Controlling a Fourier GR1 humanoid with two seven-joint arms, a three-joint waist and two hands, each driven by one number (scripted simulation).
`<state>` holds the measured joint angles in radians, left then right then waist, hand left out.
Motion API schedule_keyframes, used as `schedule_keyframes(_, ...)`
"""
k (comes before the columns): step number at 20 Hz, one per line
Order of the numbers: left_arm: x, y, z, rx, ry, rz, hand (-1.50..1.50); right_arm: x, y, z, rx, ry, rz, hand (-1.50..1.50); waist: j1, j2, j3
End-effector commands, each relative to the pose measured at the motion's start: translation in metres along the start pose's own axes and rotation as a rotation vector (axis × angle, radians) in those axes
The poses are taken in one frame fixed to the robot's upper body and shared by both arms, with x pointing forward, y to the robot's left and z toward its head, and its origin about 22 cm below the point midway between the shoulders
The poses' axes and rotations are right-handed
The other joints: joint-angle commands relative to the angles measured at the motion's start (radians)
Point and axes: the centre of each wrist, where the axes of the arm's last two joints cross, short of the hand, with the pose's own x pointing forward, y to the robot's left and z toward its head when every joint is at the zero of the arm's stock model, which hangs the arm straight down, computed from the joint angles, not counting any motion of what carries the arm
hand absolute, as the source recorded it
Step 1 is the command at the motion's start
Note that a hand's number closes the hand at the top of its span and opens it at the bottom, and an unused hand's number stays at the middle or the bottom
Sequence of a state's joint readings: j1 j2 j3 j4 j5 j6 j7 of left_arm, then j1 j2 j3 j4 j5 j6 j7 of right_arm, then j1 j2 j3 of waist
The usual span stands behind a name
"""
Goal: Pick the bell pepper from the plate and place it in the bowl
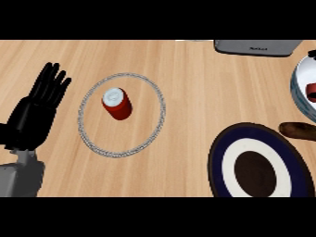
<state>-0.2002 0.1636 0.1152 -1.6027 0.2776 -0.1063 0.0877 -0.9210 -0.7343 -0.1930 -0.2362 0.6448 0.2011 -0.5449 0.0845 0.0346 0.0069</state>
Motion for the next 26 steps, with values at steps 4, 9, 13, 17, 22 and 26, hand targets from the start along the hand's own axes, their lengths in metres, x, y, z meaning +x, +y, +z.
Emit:
schedule_keyframes(4, -0.002, 0.001, -0.004, 0.017, -0.007, -0.016, 0.00, 0.007, -0.019, -0.003, -0.178, -0.135, -0.434, -1.50, -0.018, 0.001, 0.000)
schedule_keyframes(9, -0.003, 0.002, 0.003, 0.017, -0.009, 0.017, 0.00, -0.020, -0.061, 0.035, -0.312, -0.100, -0.565, -1.50, -0.012, 0.006, 0.002)
schedule_keyframes(13, -0.002, 0.000, 0.002, 0.004, -0.013, 0.008, 0.00, -0.037, -0.076, 0.061, -0.359, -0.050, -0.570, -1.50, -0.014, 0.007, 0.002)
schedule_keyframes(17, 0.007, 0.007, 0.006, 0.016, -0.006, -0.012, 0.00, -0.061, -0.096, 0.103, -0.382, -0.001, -0.598, -1.50, -0.019, 0.004, 0.006)
schedule_keyframes(22, 0.000, 0.010, 0.005, 0.036, -0.013, -0.005, 0.00, -0.069, -0.120, 0.133, -0.367, 0.006, -0.593, -1.50, -0.030, 0.007, 0.005)
schedule_keyframes(26, -0.006, 0.004, 0.006, 0.026, -0.015, 0.013, 0.00, -0.083, -0.108, 0.143, -0.345, -0.006, -0.605, -1.50, -0.032, 0.011, 0.009)
